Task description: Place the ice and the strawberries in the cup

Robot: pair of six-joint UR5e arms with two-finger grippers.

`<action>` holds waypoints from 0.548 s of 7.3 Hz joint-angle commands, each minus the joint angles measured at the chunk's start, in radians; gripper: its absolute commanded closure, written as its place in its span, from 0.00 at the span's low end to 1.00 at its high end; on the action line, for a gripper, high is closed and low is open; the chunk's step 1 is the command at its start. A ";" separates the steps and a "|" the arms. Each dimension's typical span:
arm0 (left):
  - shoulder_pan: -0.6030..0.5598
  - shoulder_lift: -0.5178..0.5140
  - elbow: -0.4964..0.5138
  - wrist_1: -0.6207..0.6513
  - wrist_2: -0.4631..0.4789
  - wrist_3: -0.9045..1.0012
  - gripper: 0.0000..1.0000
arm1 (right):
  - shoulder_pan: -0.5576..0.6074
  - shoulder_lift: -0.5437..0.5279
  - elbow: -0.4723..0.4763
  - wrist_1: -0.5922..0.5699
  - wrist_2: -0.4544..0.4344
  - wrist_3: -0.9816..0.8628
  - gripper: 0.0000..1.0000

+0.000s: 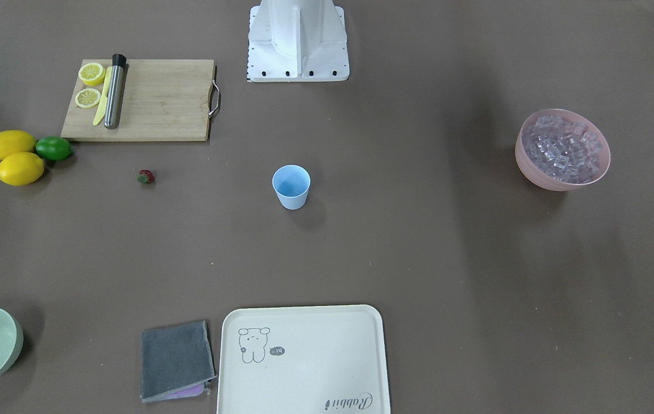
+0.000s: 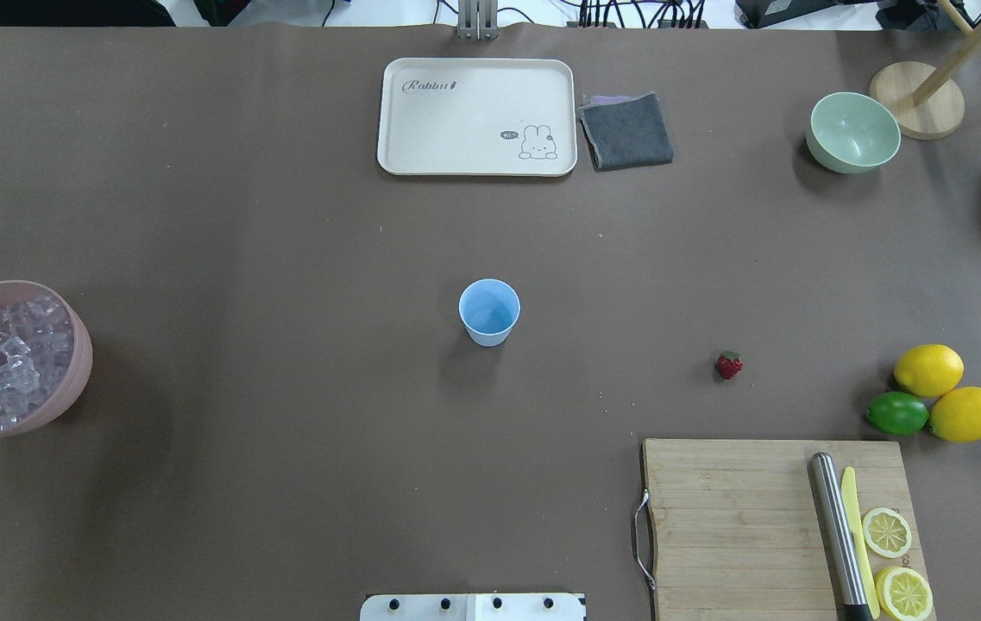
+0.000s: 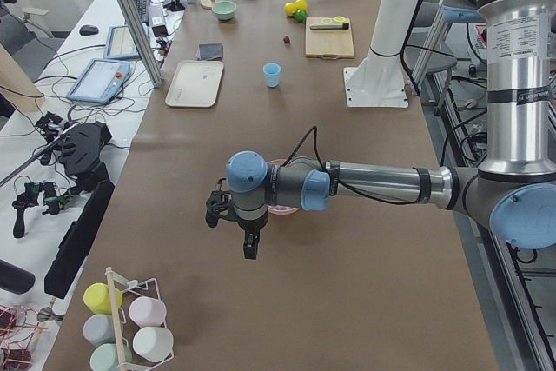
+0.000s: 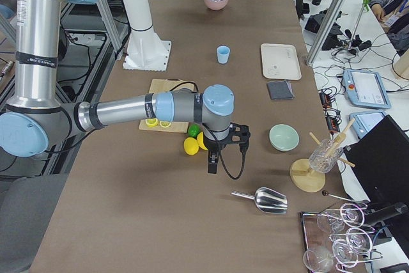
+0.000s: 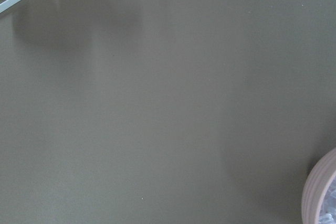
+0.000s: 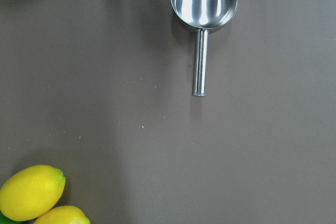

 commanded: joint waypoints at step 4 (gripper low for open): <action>0.000 0.000 -0.002 0.000 0.000 0.000 0.02 | 0.000 0.005 0.014 0.000 0.000 0.000 0.00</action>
